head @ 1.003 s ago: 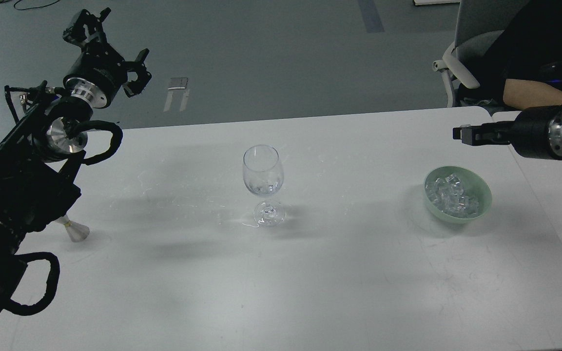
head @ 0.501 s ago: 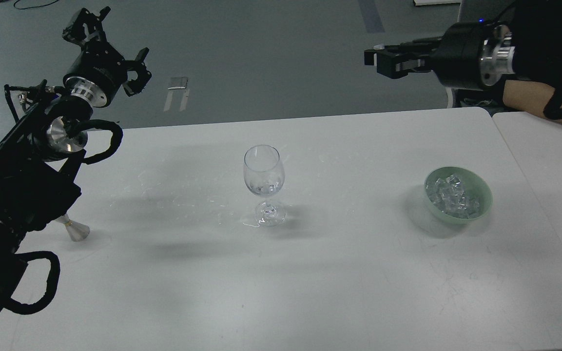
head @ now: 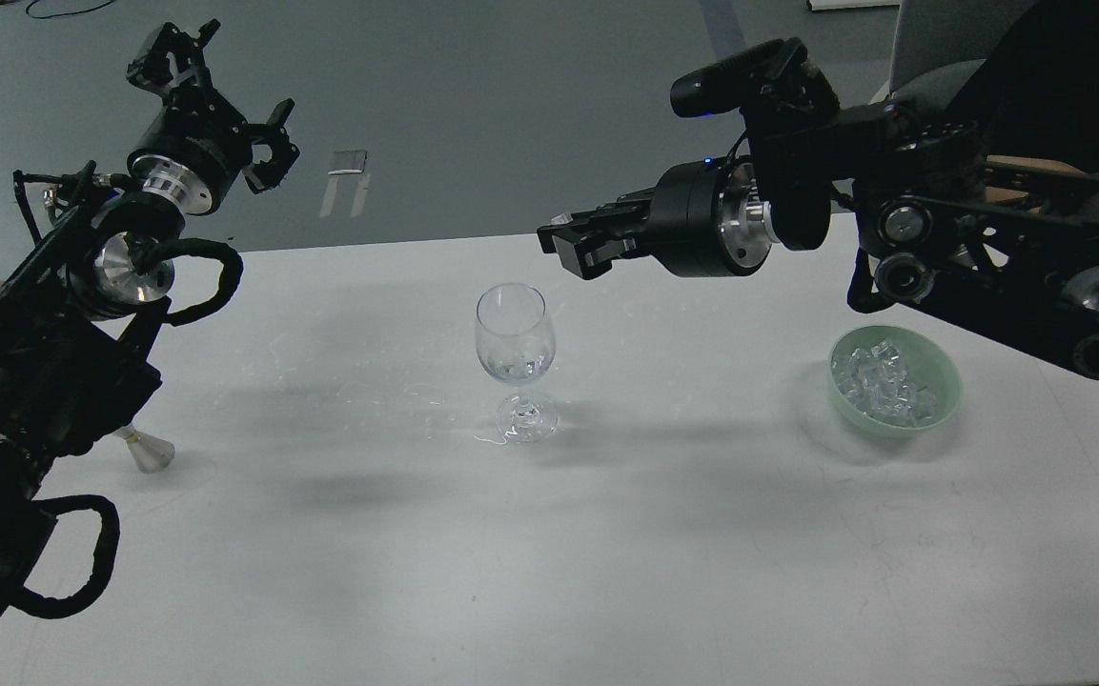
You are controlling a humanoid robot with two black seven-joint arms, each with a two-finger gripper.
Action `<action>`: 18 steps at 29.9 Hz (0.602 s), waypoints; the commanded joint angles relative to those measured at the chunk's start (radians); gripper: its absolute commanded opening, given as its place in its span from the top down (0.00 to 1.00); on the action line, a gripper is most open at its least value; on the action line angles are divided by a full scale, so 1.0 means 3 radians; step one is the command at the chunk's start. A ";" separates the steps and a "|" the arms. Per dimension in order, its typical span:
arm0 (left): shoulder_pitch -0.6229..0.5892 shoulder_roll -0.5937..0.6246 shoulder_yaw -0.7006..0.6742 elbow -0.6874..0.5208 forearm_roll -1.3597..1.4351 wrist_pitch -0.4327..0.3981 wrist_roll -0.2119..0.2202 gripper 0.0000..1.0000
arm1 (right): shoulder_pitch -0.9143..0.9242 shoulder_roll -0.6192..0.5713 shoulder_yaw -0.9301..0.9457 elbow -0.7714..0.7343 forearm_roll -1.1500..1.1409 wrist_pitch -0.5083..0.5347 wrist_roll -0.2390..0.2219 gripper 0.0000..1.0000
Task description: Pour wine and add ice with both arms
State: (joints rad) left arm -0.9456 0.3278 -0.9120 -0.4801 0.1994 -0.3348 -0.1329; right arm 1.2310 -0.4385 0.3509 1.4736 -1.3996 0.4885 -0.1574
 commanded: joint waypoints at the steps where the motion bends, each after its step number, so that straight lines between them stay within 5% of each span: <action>1: 0.0002 -0.0004 0.0003 0.0000 0.0000 0.0001 -0.0002 0.02 | -0.0033 0.0076 -0.0029 -0.0065 -0.0003 0.0001 -0.0007 0.99; 18: -0.0008 -0.0014 -0.0002 0.0000 0.0000 0.0001 -0.0007 0.02 | -0.0094 0.0316 -0.0193 -0.0126 -0.0008 0.0001 -0.0073 0.99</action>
State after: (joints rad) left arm -0.9504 0.3257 -0.9128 -0.4801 0.1994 -0.3344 -0.1336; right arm 1.2111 -0.3474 0.2994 1.4357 -1.4005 0.4886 -0.1692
